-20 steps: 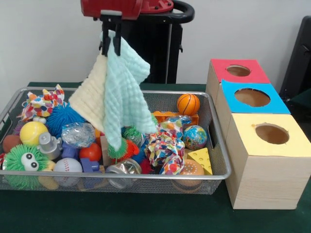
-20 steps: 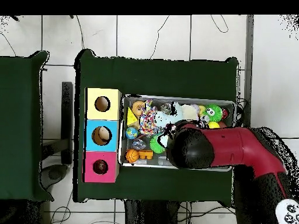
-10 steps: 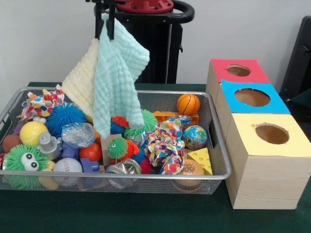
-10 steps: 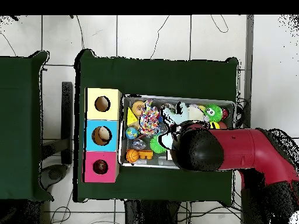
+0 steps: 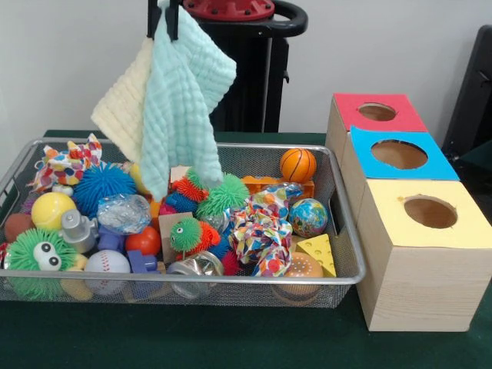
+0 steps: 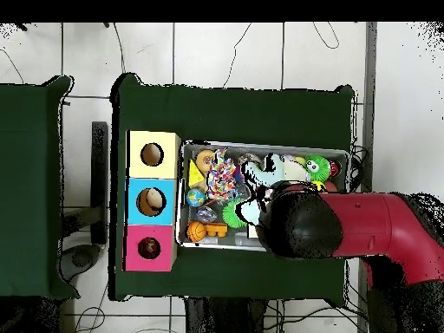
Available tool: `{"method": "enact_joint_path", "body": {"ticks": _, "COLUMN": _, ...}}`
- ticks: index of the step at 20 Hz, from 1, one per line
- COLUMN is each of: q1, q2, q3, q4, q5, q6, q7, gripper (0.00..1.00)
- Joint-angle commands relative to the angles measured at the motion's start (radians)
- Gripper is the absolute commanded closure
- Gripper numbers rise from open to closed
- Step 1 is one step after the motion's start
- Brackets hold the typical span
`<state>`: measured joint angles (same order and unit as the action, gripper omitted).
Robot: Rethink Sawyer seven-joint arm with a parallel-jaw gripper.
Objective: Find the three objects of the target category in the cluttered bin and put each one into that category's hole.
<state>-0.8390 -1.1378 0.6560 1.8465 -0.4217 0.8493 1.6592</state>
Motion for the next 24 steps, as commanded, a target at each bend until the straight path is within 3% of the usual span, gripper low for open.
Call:
{"method": "enact_joint_path", "body": {"ticks": 1, "q1": -0.036, "q2": -0.044, "q3": 0.068, "q4": 0.076, "q5": 0.038, "q6": 0.14, "q7": -0.278, "gripper": 1.0}}
{"method": "enact_joint_path", "body": {"ticks": 24, "q1": -0.126, "q2": -0.17, "q3": 0.136, "q4": 0.032, "q5": 0.113, "q6": 0.325, "q7": -0.371, "gripper": 1.0}}
